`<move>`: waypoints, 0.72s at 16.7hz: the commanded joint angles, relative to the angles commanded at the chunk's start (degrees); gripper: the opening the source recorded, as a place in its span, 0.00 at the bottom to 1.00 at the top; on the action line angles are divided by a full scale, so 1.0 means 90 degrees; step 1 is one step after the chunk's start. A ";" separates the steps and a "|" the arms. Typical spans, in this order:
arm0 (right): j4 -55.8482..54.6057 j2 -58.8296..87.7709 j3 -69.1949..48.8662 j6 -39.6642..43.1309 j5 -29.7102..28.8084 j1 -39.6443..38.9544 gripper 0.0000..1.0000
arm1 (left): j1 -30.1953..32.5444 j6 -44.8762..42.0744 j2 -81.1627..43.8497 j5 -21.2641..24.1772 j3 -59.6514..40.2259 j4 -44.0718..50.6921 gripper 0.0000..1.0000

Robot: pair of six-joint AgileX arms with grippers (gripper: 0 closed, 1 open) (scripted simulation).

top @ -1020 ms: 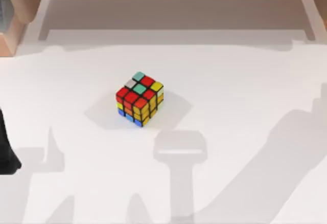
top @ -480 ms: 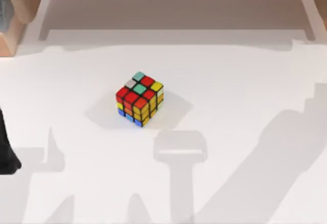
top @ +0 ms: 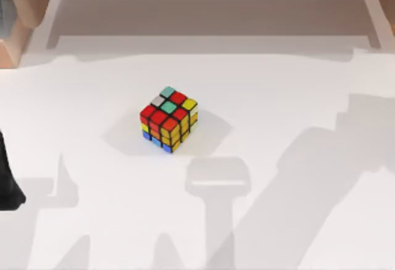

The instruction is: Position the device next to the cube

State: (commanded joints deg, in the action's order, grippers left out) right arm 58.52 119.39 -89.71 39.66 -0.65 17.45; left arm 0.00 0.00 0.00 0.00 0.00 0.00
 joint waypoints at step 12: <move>0.1696 -0.0238 -0.2530 -0.3225 -0.0148 -0.2140 0.00 | 0.0000 0.0000 0.0000 0.0000 0.0000 0.0000 1.00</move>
State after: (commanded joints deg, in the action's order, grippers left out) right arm 73.79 117.25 -112.48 10.64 -1.98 -1.81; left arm 0.00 0.00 0.00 0.00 0.00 0.00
